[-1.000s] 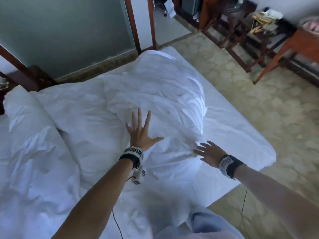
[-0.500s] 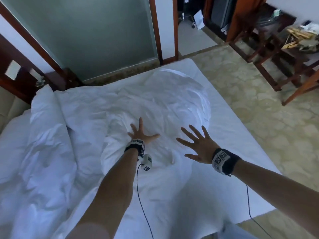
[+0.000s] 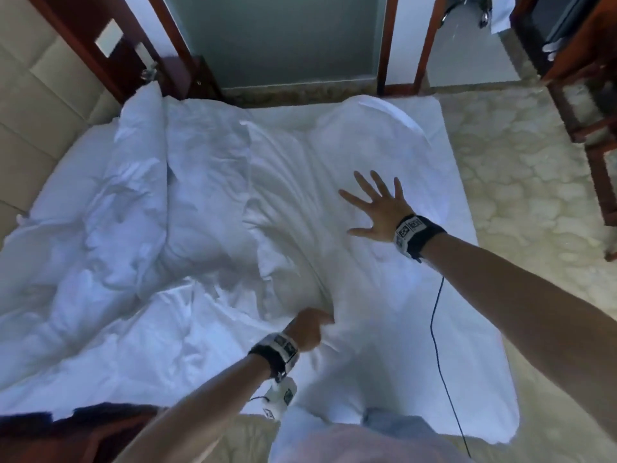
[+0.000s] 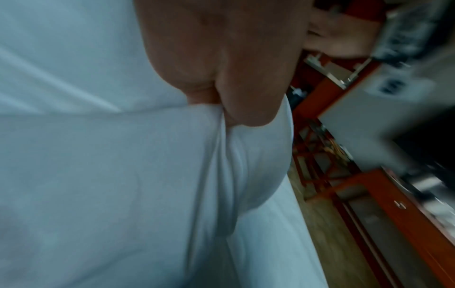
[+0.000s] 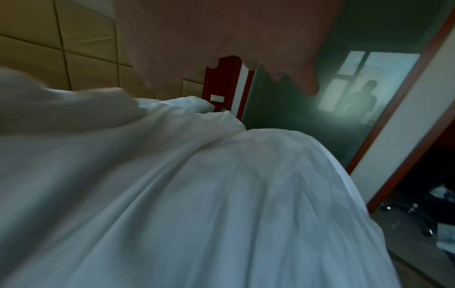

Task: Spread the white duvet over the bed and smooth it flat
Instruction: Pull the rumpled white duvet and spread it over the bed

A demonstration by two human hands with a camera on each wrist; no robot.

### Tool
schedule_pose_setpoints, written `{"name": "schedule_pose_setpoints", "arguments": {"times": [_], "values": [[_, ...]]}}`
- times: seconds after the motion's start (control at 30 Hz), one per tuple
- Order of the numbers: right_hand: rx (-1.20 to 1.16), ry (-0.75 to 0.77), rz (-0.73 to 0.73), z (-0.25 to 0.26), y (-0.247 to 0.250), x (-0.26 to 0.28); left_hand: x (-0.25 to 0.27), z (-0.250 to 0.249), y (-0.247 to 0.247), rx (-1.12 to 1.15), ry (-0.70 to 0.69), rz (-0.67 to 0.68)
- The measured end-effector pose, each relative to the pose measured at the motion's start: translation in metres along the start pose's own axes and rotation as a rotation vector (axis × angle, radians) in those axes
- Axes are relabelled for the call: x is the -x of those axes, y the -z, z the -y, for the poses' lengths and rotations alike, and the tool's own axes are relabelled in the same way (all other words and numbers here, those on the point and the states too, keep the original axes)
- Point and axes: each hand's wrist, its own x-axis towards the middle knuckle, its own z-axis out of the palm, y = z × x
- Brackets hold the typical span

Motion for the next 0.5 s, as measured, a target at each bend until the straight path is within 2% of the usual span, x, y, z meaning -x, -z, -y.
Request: {"name": "schedule_pose_setpoints", "arguments": {"times": [0.07, 0.1, 0.17, 0.23, 0.33, 0.4, 0.5], "values": [[-0.03, 0.03, 0.022, 0.006, 0.012, -0.031, 0.032, -0.01, -0.017, -0.176, -0.206, 0.077], [-0.048, 0.03, 0.034, 0.011, 0.016, -0.046, 0.044, -0.013, -0.016, -0.255, -0.293, 0.052], [-0.104, 0.012, 0.074, 0.024, 0.018, -0.073, 0.056, -0.007, -0.001, -0.281, -0.365, -0.098], [-0.143, -0.043, 0.14, 0.034, 0.01, -0.097, 0.055, 0.005, 0.034, -0.234, -0.338, -0.272], [-0.218, -0.16, 0.372, 0.04, -0.019, -0.127, 0.031, 0.036, 0.09, -0.295, -0.259, -0.448], [-0.216, -0.211, 0.542, 0.046, -0.041, -0.138, 0.009, 0.06, 0.122, -0.353, -0.136, -0.474], [-0.1, -0.228, 0.642, 0.051, -0.082, -0.155, -0.021, 0.095, 0.155, -0.383, 0.005, -0.469]]}}
